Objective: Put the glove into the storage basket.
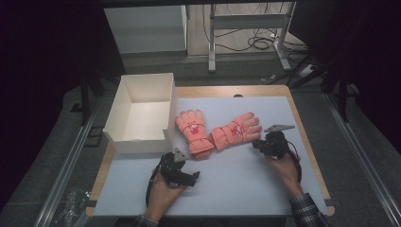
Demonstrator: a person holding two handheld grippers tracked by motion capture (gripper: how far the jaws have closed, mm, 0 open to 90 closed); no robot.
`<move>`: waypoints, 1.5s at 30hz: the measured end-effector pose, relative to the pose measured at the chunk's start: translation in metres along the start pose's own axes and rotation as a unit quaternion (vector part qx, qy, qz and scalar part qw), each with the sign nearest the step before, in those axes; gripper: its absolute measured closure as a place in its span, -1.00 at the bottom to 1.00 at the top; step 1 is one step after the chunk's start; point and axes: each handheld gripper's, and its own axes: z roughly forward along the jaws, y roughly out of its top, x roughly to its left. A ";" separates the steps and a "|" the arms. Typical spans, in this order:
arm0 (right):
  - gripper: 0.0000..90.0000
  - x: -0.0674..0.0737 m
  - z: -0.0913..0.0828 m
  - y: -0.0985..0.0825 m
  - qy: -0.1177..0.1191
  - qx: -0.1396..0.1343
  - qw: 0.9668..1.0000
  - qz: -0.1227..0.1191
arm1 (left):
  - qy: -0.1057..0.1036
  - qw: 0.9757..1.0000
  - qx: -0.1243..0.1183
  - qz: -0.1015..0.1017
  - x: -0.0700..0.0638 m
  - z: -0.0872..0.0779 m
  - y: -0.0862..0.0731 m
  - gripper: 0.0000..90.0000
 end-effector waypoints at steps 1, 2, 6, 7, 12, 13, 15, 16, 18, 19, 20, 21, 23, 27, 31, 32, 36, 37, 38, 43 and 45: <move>0.75 -0.001 0.002 0.002 0.000 0.004 1.000 0.001 | 0.000 1.000 0.000 0.000 0.000 0.000 0.000 -1.00; 0.75 -0.002 0.005 0.005 -0.001 0.006 1.000 0.000 | 0.000 1.000 0.000 0.000 0.000 0.000 0.000 -1.00; 0.76 -0.011 0.014 0.014 -0.006 0.008 1.000 0.002 | 0.000 1.000 0.001 0.000 0.000 0.000 0.000 -1.00; 0.76 -0.013 0.015 0.015 -0.007 0.008 1.000 0.004 | 0.000 1.000 0.001 0.000 0.000 0.000 0.000 -1.00; 0.76 -0.024 0.025 0.029 -0.020 0.009 1.000 0.010 | 0.000 1.000 0.001 0.000 0.000 0.000 0.000 -1.00; 0.75 -0.026 0.027 0.031 -0.021 0.010 1.000 0.011 | 0.000 1.000 0.001 0.000 0.000 0.000 0.000 -1.00; 0.74 -0.031 0.032 0.036 -0.024 0.010 1.000 0.009 | 0.000 1.000 0.001 0.000 0.000 0.000 0.000 -1.00; 0.74 -0.032 0.034 0.038 -0.024 0.012 1.000 0.009 | 0.000 1.000 0.000 0.000 0.000 0.000 0.000 -1.00; 0.73 -0.033 0.034 0.041 -0.027 0.015 0.999 0.008 | -0.001 1.000 0.000 0.000 0.000 0.000 0.000 -1.00; 0.73 -0.032 0.031 0.042 -0.026 0.013 1.000 0.006 | 0.000 1.000 0.001 0.000 0.000 0.000 0.000 -1.00; 0.73 -0.030 0.027 0.044 -0.024 0.008 1.000 0.005 | -0.001 1.000 0.001 0.000 0.000 0.000 0.000 -1.00; 0.73 -0.027 0.022 0.046 -0.018 0.002 1.000 0.005 | -0.001 1.000 0.001 0.001 0.000 0.000 0.000 -1.00; 0.70 -0.020 0.015 0.052 -0.007 -0.009 1.000 0.002 | 0.000 1.000 0.000 0.000 0.000 0.000 0.000 -1.00; 0.61 0.001 0.011 0.071 0.033 -0.014 0.999 -0.014 | 0.000 1.000 0.000 0.001 0.000 0.000 0.000 -1.00; 0.53 0.022 0.021 0.089 0.053 -0.009 0.998 -0.041 | 0.000 1.000 0.002 0.002 0.000 0.000 0.000 -1.00; 0.49 0.027 0.025 0.093 0.056 -0.005 0.997 -0.048 | 0.000 1.000 0.002 0.002 0.000 0.000 0.000 -1.00; 0.39 0.042 0.047 0.105 0.057 0.011 0.996 -0.062 | -0.001 1.000 0.001 0.001 0.000 0.000 0.000 -1.00; 0.36 0.044 0.053 0.108 0.056 0.014 0.996 -0.062 | 0.000 1.000 0.001 0.001 0.000 0.000 0.000 -1.00; 0.33 0.046 0.060 0.111 0.057 0.019 0.996 -0.062 | 0.000 1.000 0.001 0.001 0.000 0.000 0.000 -1.00; 0.27 0.053 0.082 0.114 0.025 0.058 0.994 -0.086 | 0.000 1.000 0.000 0.001 0.000 0.000 0.000 -1.00; 0.37 0.054 0.086 0.113 0.017 0.068 0.994 -0.088 | 0.000 1.000 0.000 0.002 0.000 0.000 0.000 -1.00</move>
